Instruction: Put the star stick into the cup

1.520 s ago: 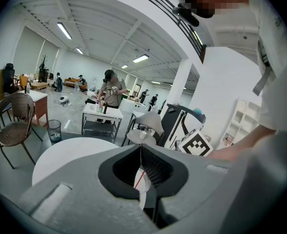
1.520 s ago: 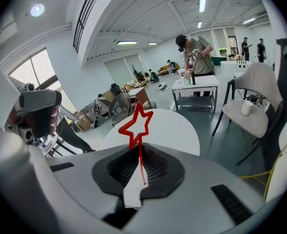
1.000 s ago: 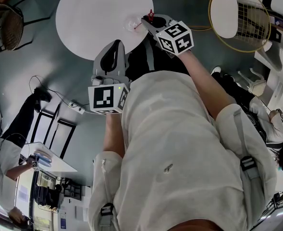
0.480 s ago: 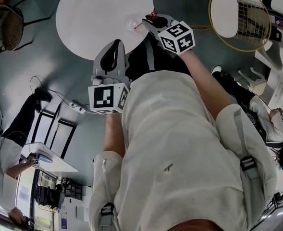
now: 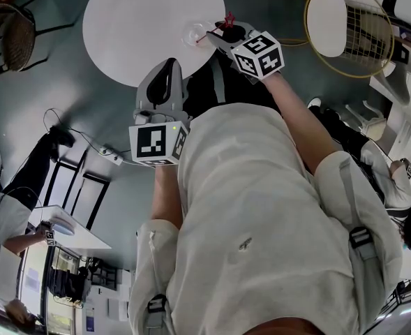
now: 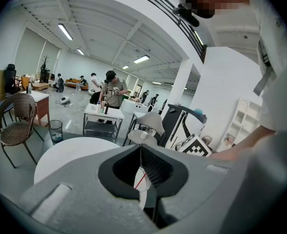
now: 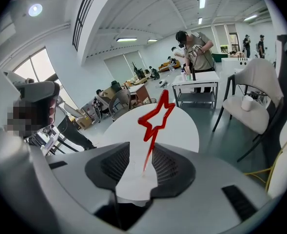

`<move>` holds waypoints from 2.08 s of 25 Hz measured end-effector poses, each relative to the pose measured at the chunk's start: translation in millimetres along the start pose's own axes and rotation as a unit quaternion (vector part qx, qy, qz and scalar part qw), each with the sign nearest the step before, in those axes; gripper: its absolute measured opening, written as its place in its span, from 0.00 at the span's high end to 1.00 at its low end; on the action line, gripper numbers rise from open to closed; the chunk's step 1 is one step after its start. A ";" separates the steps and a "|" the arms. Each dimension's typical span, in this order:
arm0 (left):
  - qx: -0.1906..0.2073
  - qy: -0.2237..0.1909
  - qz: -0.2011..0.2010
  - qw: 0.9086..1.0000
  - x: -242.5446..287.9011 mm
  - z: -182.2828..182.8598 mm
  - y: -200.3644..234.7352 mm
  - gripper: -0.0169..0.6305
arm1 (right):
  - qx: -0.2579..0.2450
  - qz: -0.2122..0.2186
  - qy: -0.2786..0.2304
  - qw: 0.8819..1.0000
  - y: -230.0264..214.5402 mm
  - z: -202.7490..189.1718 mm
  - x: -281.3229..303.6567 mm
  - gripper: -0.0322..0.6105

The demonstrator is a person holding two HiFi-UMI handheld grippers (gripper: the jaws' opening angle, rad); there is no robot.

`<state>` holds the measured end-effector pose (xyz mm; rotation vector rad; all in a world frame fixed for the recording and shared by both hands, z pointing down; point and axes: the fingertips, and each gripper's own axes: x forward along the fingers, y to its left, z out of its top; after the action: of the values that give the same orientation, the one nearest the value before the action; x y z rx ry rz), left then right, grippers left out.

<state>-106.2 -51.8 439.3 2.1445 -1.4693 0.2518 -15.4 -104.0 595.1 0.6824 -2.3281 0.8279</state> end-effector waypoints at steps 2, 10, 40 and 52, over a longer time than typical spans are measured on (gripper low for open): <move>0.000 0.000 0.001 1.000 0.6 0.1 -0.6 0.95 | -0.001 0.001 0.002 1.000 -0.5 -1.3 -0.1 0.70; 0.000 0.001 -0.002 1.000 1.0 -1.1 -0.9 0.95 | 0.000 0.001 0.005 1.000 0.3 -5.1 1.7 0.65; -0.003 -0.004 0.003 1.000 -4.3 -2.1 4.3 0.95 | 0.001 -0.007 0.011 1.000 0.8 -7.7 5.2 0.57; 0.012 -0.025 -0.002 1.000 -11.1 16.4 0.2 0.95 | -0.003 -0.011 -0.002 1.000 10.0 1.7 -19.4 0.58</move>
<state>-113.0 -51.3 420.7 2.1879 -1.4969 0.2174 -8.4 -93.3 577.4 0.7056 -2.3215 0.8098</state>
